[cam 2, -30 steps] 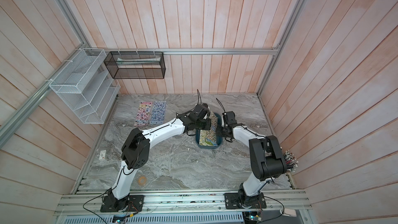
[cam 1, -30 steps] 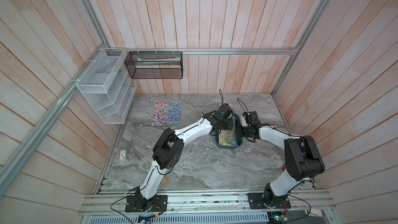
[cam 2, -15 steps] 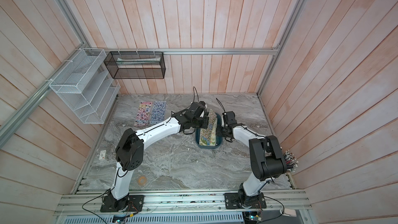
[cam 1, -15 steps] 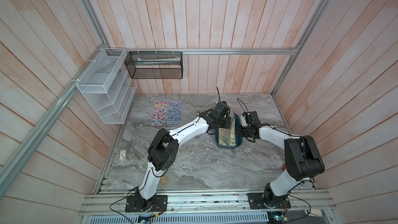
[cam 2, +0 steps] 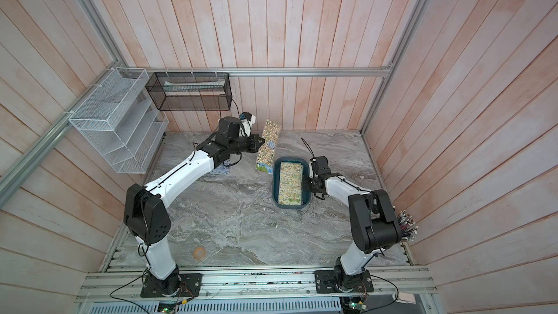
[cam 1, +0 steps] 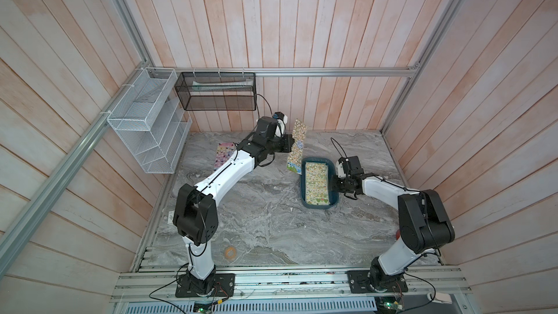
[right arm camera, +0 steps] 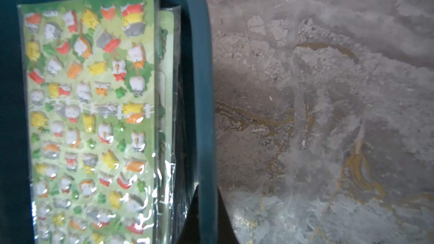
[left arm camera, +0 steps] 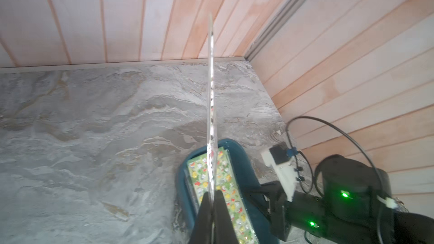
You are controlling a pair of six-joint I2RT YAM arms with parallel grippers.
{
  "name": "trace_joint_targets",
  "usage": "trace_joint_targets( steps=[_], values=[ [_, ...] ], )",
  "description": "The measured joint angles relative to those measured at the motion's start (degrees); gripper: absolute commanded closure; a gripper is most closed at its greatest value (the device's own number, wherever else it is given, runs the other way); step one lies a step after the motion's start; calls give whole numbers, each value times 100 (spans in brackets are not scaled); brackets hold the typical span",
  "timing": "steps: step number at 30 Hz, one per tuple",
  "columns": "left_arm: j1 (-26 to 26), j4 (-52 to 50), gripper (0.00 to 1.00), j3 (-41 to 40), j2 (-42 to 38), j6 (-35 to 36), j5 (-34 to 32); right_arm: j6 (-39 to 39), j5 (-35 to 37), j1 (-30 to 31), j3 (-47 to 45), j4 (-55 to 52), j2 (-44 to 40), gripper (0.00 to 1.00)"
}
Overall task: Take the stickers out of the storage box
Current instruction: Pick up the sticker from the storage box, then place the sticker at the center of the board.
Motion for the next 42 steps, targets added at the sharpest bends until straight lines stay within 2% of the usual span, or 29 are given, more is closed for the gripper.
trace_joint_targets(
  steps=[3,8,18,24,32,37,42],
  values=[
    [518,105,100,-9,164,20,466,-2,0,17,0,2,0,96],
    [1043,50,100,326,785,151,918,-2,-2,28,2,2,0,96],
    [1639,-155,100,619,2026,603,931,-4,0,28,2,0,0,96],
    [1799,-155,100,728,2417,750,815,-17,4,33,13,-2,9,96],
    [1875,-229,100,1482,3014,927,632,-20,9,50,105,-4,103,96],
    [1878,-278,100,1515,3167,968,588,-20,20,52,109,-9,103,96],
    [1878,-306,92,1515,3200,1005,590,-20,22,52,109,-11,103,96]
  ],
)
